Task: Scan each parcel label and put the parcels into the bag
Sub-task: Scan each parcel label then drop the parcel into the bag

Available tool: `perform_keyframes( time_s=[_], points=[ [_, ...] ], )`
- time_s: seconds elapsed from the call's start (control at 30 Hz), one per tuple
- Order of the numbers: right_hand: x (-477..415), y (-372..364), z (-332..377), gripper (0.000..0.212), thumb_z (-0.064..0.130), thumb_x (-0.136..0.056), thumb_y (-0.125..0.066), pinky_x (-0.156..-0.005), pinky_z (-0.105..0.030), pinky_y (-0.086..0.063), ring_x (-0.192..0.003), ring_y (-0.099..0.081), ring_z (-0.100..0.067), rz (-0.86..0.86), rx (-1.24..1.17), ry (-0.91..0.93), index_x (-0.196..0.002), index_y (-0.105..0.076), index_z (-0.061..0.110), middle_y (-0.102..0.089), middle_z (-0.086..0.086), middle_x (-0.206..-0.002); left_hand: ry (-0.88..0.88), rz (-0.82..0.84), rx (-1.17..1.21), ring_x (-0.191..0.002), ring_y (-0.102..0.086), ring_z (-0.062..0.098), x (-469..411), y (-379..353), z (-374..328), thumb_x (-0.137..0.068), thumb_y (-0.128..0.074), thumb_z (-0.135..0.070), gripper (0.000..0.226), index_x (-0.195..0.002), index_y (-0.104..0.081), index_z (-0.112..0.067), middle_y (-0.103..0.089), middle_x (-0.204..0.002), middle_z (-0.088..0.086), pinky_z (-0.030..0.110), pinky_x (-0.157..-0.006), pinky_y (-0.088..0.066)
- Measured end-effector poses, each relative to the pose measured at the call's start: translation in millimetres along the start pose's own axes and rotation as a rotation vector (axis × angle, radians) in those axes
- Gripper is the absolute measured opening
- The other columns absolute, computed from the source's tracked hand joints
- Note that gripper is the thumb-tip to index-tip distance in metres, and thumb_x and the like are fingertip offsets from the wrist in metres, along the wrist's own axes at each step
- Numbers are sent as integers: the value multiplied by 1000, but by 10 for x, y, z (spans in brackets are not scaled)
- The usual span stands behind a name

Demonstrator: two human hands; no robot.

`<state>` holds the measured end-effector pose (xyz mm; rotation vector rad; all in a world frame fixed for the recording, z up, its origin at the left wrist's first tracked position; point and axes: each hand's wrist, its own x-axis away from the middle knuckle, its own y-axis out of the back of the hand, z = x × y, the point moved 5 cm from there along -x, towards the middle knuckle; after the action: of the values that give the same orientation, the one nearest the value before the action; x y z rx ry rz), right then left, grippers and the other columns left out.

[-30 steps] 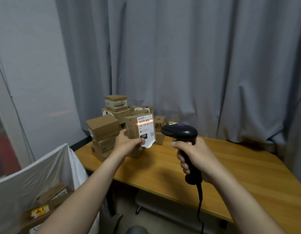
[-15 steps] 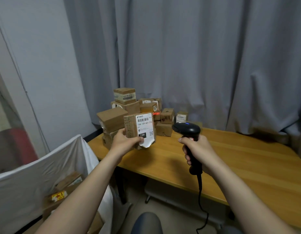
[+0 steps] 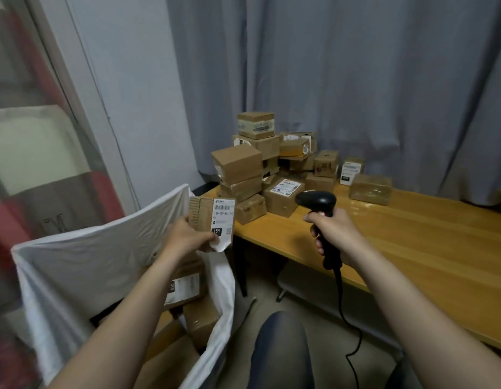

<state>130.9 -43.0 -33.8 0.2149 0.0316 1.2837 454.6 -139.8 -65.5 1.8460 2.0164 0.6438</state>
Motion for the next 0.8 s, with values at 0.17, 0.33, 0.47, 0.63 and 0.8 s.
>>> perform_keyframes(
  time_s=[0.17, 0.33, 0.47, 0.63, 0.8],
  points=[
    [-52, -265, -53, 16, 21, -97, -70, -49, -31, -44, -49, -52, -19, 60, 11, -32, -93, -63, 8, -58, -8, -70, 144, -17, -254, -84, -73, 24, -220, 362, 572, -48, -92, -40, 58, -97, -67, -23, -73, -95, 3, 44, -77, -64],
    [-118, -488, -95, 15, 21, -97, -70, -49, -31, -44, -50, -51, -19, 108, 25, -52, -95, -62, 8, -58, -8, -69, 240, 91, -539, -100, -64, 24, -48, 573, 588, -49, -96, -39, 75, -112, -61, -21, -63, -117, 5, 38, -78, -59],
    [-166, -572, -175, 15, 22, -97, -70, -48, -31, -45, -49, -51, -18, 120, 43, -69, -97, -63, 8, -58, -8, -69, 262, 254, -704, -107, -60, 25, -3, 592, 464, -68, -93, -29, 75, -131, -56, -14, -60, -122, 5, 35, -82, -56],
    [-238, -554, -251, 15, 22, -97, -71, -48, -30, -45, -49, -51, -18, 123, 50, -90, -97, -64, 9, -59, -7, -69, 385, 463, -779, -106, -55, 22, 59, 514, 526, -82, -84, -27, 70, -144, -53, -13, -58, -133, 6, 27, -68, -49],
    [-277, -514, -277, 17, 22, -97, -71, -46, -29, -45, -49, -52, -17, 149, 63, -96, -102, -65, 7, -59, -7, -70, 490, 599, -887, -112, -64, 24, -17, 478, 922, -51, -100, -40, 97, -135, -62, -8, -66, -129, 6, 36, -94, -56]
  ],
)
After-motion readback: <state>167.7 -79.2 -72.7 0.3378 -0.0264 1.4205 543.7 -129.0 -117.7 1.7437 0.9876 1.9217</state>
